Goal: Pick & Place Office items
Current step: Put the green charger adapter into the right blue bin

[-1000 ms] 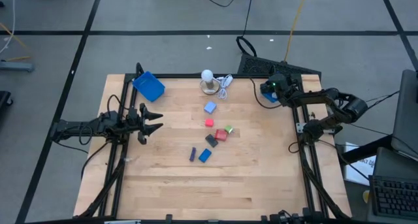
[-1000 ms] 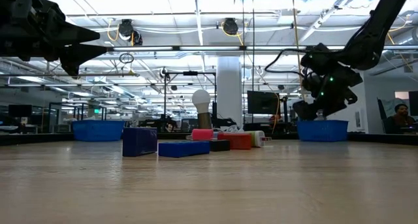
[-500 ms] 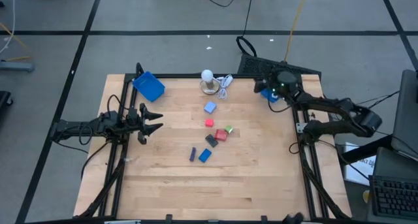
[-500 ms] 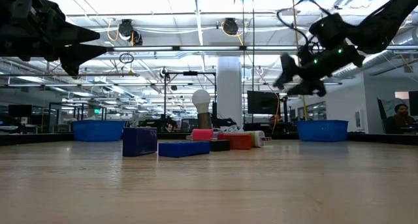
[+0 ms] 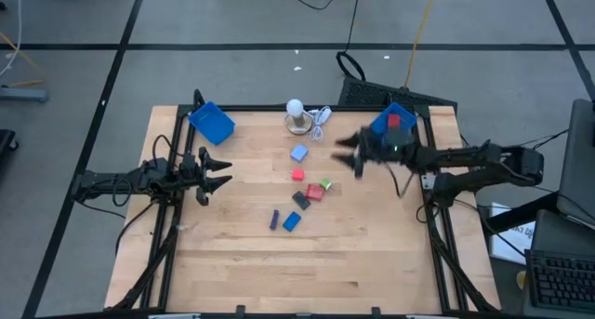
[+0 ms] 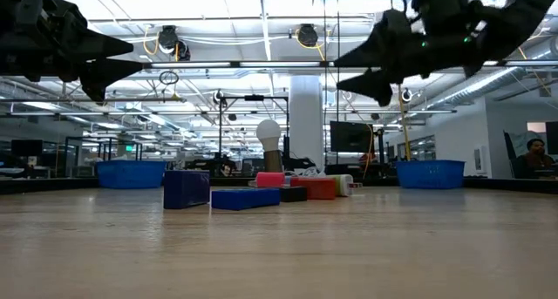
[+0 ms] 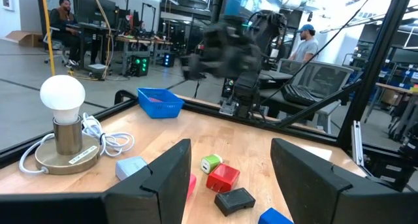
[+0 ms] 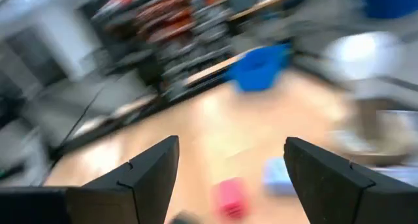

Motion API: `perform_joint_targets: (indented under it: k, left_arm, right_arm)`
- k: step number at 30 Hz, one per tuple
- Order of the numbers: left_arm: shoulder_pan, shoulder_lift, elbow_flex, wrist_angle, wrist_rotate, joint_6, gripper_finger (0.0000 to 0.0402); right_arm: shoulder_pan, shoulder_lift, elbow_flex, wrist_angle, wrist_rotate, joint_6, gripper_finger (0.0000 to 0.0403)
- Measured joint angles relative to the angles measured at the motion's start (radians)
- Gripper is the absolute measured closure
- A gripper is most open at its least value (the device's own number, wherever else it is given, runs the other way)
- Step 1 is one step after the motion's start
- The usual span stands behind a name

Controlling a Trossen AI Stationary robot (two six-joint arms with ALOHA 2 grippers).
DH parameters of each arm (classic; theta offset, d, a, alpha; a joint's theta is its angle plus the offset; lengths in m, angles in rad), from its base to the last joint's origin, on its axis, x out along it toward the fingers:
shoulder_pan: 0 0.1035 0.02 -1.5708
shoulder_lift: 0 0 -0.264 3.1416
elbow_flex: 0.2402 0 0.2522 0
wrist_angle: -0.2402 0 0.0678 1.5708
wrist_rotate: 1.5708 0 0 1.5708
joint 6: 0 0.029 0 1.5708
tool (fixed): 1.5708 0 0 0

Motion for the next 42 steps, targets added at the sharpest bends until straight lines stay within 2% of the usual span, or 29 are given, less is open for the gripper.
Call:
perform_joint_targets:
  k: [2,4,7,11,17,27,42]
  left_arm:
    - [0.0,0.0,0.0,0.0,0.0,0.0,0.0188]
    - [0.0,0.0,0.0,0.0,0.0,0.0,0.0188]
    - [0.0,0.0,0.0,0.0,0.0,0.0,0.0188]
    - [0.0,0.0,0.0,0.0,0.0,0.0,0.0188]
    - [0.0,0.0,0.0,0.0,0.0,0.0,0.0188]
    - [0.0,0.0,0.0,0.0,0.0,0.0,0.0188]
    - [0.0,0.0,0.0,0.0,0.0,0.0,0.0188]
  right_arm:
    - [0.122,0.002,0.0,-0.039,0.142,-0.048,0.014]
    - [0.232,0.013,0.0,-0.105,0.326,-0.084,0.014]
    - [0.358,0.051,0.0,-0.195,0.551,-0.067,0.014]
    - [0.431,0.136,0.0,-0.249,0.719,0.062,0.014]
    - [0.429,0.249,0.0,-0.243,0.722,0.089,0.014]
    - [0.427,0.424,0.001,-0.053,0.716,0.1,0.014]
    - [0.425,0.617,0.012,0.083,0.696,0.081,0.014]
